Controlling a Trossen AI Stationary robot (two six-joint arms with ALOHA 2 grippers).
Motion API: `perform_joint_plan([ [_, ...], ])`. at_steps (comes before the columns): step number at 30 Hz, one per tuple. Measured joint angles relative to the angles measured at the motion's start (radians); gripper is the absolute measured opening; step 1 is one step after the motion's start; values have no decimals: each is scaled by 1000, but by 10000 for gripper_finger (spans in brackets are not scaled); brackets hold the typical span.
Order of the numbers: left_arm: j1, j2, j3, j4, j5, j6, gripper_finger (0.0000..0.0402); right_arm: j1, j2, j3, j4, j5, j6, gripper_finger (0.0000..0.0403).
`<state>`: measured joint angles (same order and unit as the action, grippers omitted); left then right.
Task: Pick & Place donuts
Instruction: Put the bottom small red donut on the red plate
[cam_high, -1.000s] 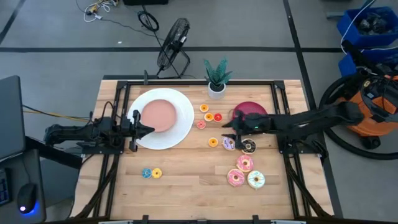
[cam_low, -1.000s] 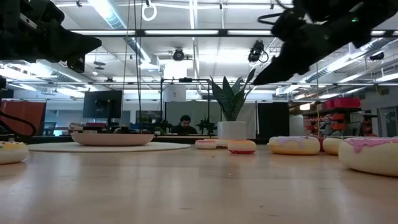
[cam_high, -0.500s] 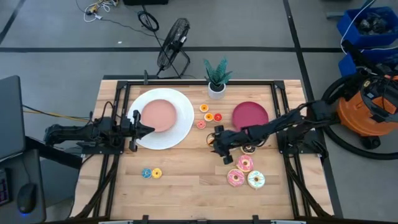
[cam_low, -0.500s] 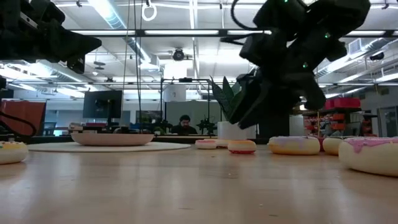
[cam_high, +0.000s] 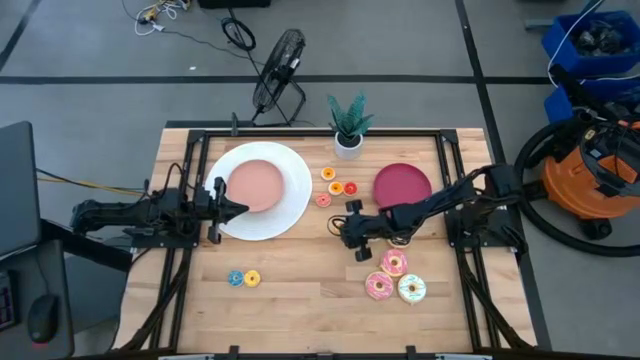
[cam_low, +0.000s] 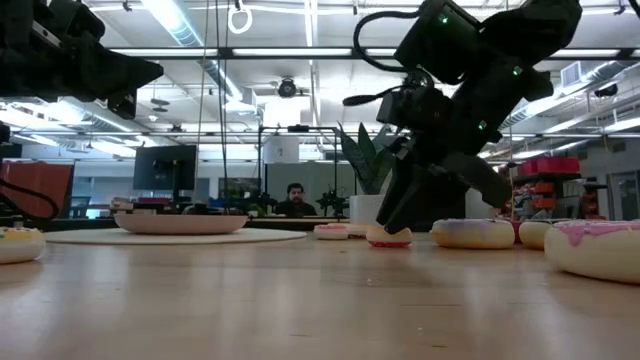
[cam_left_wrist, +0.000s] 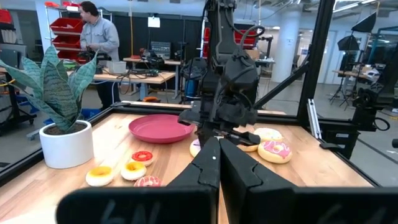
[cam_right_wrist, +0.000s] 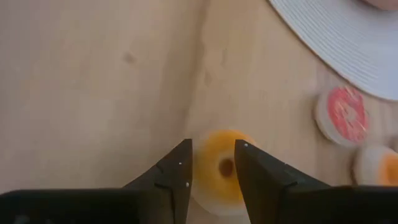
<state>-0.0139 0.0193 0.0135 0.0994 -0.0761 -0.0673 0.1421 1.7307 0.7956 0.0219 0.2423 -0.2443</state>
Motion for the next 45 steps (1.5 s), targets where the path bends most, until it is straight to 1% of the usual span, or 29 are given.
perform_joint_plan([
  [6,0,0,0,0,0,0,7,0,43,1,3,10,0,127],
  [10,0,0,-1,0,0,0,7,0,50,3,9,12,0,123],
  [12,0,0,-1,0,0,0,7,0,43,3,8,10,1,110],
  [14,0,0,-1,0,0,0,7,0,31,2,4,3,10,86],
  [18,0,0,-1,0,0,0,7,0,-13,2,-31,-1,47,20],
  [19,0,0,-1,0,0,-1,7,0,-29,2,-43,0,57,13],
  [22,0,0,-1,0,0,-4,7,-2,-92,1,-109,0,93,15],
  [25,-1,0,-1,-2,0,-7,7,-19,-189,-18,-169,-8,126,10],
  [27,-1,0,-1,-8,0,-8,7,-51,-270,-66,-171,-38,159,6],
  [29,-1,0,-1,-18,0,-8,7,-99,-360,-136,-130,-88,212,6],
  [32,-1,0,-1,-27,0,-10,7,-181,-502,-268,-25,-159,306,6],
  [37,0,0,-1,-31,1,-27,7,-327,-690,-463,140,-228,527,5],
  [41,0,0,-1,-32,0,-27,7,-439,-759,-573,198,-306,682,5],
  [45,0,0,-1,-32,0,-40,7,-508,-774,-645,226,-349,745,4],
])
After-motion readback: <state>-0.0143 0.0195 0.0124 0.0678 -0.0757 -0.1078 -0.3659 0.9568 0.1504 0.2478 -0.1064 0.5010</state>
